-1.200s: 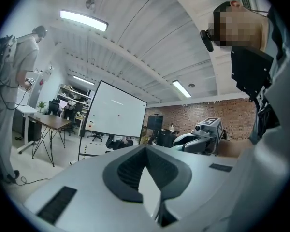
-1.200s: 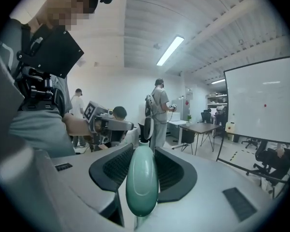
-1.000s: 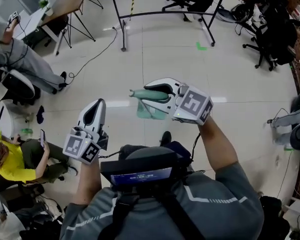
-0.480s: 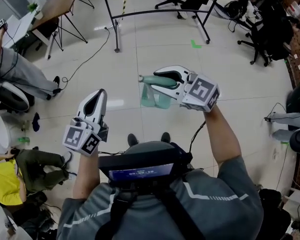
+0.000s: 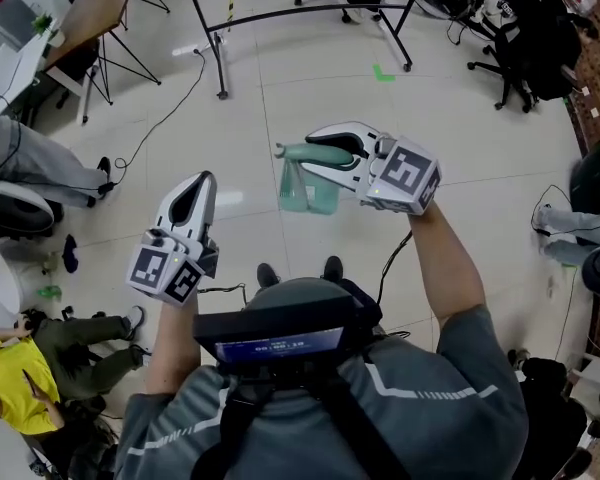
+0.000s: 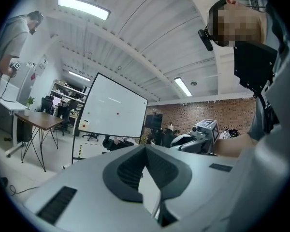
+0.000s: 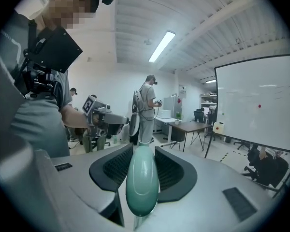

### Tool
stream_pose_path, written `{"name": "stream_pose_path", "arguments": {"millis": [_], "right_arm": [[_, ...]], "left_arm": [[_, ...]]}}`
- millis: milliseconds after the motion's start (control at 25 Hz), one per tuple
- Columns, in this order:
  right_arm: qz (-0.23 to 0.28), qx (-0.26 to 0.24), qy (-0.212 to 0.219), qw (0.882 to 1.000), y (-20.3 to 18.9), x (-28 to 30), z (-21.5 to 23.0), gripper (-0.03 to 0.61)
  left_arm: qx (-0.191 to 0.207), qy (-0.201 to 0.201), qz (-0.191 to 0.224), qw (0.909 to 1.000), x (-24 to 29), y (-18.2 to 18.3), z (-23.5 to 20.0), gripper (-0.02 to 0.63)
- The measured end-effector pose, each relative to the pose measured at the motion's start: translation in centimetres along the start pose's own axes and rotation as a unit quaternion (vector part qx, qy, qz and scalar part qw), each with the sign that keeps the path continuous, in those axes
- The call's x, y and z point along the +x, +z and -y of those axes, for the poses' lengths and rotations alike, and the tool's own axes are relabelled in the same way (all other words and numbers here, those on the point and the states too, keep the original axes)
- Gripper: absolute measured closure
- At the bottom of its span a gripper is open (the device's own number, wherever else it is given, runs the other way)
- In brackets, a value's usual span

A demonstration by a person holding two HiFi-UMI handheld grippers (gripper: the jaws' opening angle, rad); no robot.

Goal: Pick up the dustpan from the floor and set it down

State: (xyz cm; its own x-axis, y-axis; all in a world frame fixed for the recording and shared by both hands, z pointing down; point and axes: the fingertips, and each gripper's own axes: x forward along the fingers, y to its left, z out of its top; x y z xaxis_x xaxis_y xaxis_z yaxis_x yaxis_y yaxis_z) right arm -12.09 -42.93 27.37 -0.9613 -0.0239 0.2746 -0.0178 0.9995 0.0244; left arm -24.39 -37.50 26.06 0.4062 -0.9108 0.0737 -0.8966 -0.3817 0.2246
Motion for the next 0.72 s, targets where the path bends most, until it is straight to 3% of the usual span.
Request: {"name": "stream_pose_path", "arguments": {"millis": [280, 720], "right_arm": [[-0.015, 0.034, 0.023, 0.999, -7.9, 3.1, 5.6, 0.419], [-0.049, 0.059, 0.062, 0.995, -29.0, 11.8, 10.7, 0.42]], "left_arm": [[-0.023, -0.002, -0.025, 0.9994, 6.6, -5.2, -4.0, 0.591], [-0.05, 0.028, -0.09, 0.9942, 15.1, -25.1, -13.6, 0.591]]}}
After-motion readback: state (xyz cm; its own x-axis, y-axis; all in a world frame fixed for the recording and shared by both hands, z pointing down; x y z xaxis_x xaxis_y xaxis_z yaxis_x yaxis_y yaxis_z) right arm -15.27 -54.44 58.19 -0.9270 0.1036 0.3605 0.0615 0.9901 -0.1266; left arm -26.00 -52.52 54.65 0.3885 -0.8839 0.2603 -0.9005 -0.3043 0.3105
